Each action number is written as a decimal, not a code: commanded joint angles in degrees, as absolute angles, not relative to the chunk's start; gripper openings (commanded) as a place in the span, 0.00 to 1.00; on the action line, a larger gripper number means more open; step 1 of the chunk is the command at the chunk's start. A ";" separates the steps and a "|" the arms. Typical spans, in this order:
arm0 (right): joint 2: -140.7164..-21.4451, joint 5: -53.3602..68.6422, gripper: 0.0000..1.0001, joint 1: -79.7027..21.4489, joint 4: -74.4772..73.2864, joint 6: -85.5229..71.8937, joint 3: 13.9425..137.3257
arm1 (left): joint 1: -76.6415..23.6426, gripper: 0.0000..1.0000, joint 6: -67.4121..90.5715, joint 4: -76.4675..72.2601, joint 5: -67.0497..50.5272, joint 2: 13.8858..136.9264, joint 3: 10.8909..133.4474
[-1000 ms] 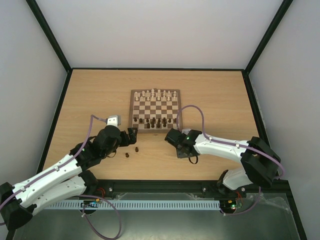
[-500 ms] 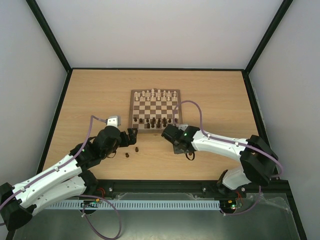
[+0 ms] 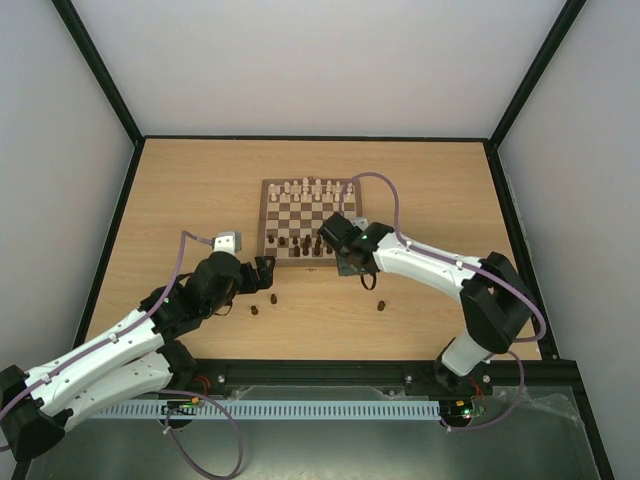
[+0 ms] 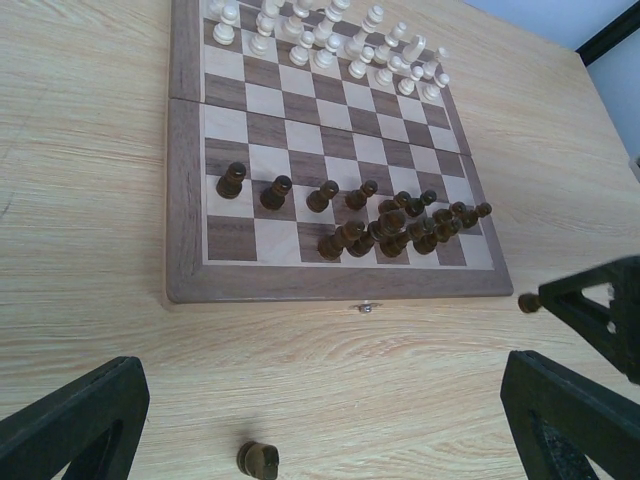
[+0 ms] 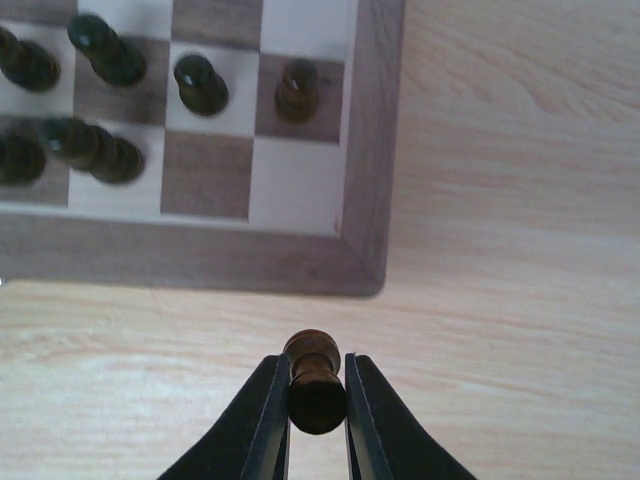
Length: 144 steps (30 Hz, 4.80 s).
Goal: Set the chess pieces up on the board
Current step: Place the chess piece on the chessboard, then pick up the chess piece at the center of the board, then place the chess piece on the chessboard.
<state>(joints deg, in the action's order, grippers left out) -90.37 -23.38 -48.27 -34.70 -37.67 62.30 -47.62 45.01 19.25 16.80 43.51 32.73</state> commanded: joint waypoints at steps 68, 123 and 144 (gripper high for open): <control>-73.19 -15.89 0.38 -51.02 -36.76 -49.88 39.89 | -47.88 1.00 42.45 18.77 15.57 48.72 34.96; -100.58 -14.46 0.08 -42.68 -31.37 -28.61 72.39 | -47.75 1.00 46.74 20.24 19.15 53.93 33.51; -101.75 -11.87 0.31 -41.55 -29.32 -26.03 73.99 | -47.81 0.99 52.25 21.91 19.61 56.14 28.05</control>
